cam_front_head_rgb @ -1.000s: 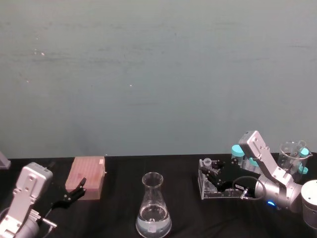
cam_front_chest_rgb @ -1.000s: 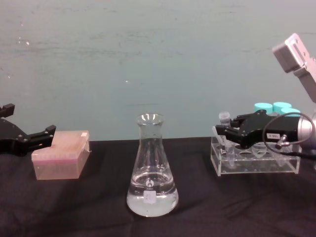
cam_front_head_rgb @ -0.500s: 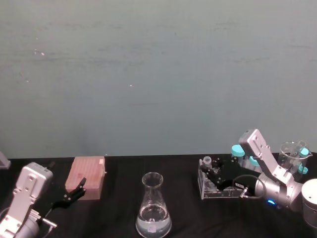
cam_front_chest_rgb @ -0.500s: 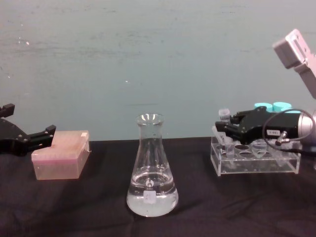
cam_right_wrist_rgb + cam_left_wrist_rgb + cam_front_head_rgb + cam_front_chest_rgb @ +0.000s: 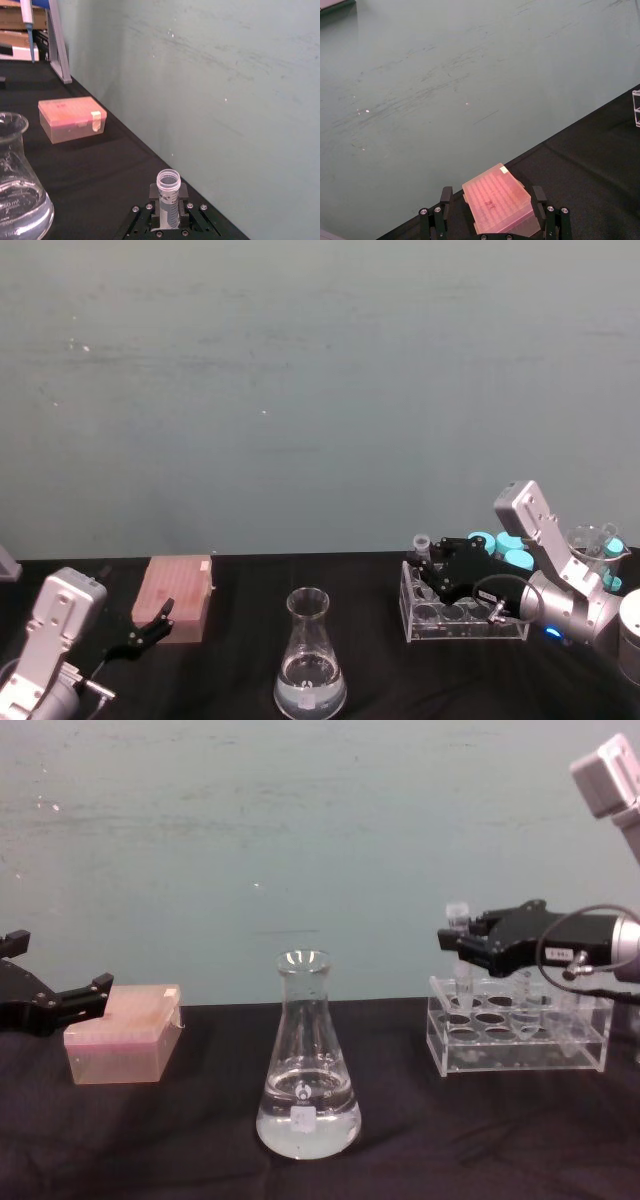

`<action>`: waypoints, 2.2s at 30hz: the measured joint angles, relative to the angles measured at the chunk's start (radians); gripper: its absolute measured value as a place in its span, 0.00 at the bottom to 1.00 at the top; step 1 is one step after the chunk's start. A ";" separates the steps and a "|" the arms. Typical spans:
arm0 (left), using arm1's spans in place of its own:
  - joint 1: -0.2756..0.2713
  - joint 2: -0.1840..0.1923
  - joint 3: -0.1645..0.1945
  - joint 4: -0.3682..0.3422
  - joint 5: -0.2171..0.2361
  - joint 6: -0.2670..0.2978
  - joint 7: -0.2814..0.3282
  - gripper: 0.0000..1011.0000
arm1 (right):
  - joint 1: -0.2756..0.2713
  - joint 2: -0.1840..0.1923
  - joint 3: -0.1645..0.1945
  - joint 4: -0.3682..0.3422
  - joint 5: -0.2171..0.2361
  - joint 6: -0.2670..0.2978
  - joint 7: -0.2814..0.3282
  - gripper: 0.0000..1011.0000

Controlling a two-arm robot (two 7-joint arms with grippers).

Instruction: Pour the liquid from the test tube into the beaker using one hand.

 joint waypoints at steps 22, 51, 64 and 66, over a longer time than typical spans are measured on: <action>0.000 0.000 0.000 0.000 0.000 0.000 0.000 0.99 | -0.012 0.024 -0.022 -0.118 -0.001 -0.041 -0.028 0.20; 0.000 0.000 0.000 0.000 0.000 0.000 0.000 0.99 | -0.029 0.055 -0.104 -0.265 -0.125 -0.095 -0.073 0.20; 0.000 0.000 0.000 0.000 0.000 0.000 0.000 0.99 | -0.046 0.065 -0.142 -0.327 -0.204 -0.102 -0.118 0.20; 0.000 0.000 0.000 0.000 0.000 0.000 0.000 0.99 | -0.050 0.065 -0.149 -0.338 -0.227 -0.102 -0.134 0.20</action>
